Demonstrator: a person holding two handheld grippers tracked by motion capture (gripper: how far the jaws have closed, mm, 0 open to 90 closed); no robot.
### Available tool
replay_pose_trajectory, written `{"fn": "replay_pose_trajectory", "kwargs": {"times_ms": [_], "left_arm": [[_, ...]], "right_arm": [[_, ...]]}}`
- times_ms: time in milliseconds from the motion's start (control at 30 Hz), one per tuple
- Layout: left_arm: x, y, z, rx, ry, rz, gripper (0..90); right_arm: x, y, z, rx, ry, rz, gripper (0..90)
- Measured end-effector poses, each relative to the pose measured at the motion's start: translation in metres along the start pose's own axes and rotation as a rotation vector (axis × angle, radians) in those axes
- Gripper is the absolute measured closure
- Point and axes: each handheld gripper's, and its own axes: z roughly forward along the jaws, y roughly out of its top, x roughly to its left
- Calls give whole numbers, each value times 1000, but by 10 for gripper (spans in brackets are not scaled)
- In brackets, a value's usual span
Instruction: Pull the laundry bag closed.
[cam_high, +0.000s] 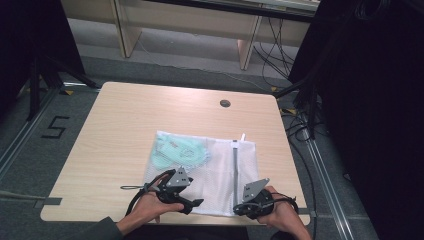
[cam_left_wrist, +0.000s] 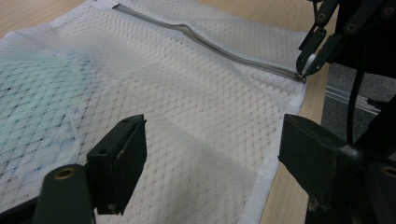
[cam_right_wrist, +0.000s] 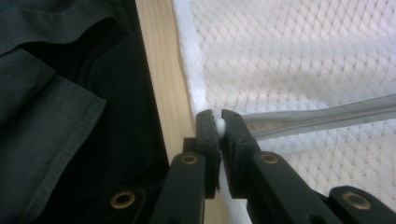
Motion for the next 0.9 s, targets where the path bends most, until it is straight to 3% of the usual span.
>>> {"fn": "replay_pose_trajectory", "kwargs": {"times_ms": [33,67,100,133,167,233,267,333,367,500,600,633,700,733,800,867,900], "left_arm": [[-1,0,1,-5,2,4,229],[-1,1,2,2,18,15,227],[-3,2,3,-8,3,6,225],[-4,2,6,-15,-4,3,224],[-6,2,7,-4,0,14,224],[-9,2,10,-6,-17,12,222],[-12,2,14,-10,-30,17,222],[-16,2,19,1,-42,28,221],[-21,2,25,11,-52,45,223],[-29,3,35,11,-67,65,238],[-36,6,45,0,-107,80,251],[-38,6,49,-25,-132,54,258],[-40,8,51,-18,-118,87,264],[-42,8,55,-24,-118,80,265],[-44,9,56,-25,-123,73,276],[-46,10,63,-8,-115,115,324],[-48,10,64,-13,-123,98,347]], "right_arm": [[-2,1,1,-14,7,-23,866],[-2,1,0,-13,10,-14,866],[-1,0,-1,-8,3,12,866],[-4,0,-1,-21,1,-6,866],[-2,0,-3,-19,-8,25,866],[-4,1,-4,-30,-4,8,866],[-3,1,-6,-33,-16,31,866],[-5,2,-7,-41,-18,19,866],[-4,2,-8,-42,-24,45,867],[-5,1,-10,-49,-29,48,867],[-6,2,-12,-66,-33,46,867],[-5,2,-13,-64,-41,65,867],[-7,2,-14,-75,-42,49,867],[-6,2,-15,-72,-49,78,867],[-6,2,-16,-67,-50,82,867],[-8,2,-16,-83,-49,63,866],[-6,3,-17,-79,-54,85,866]]}}
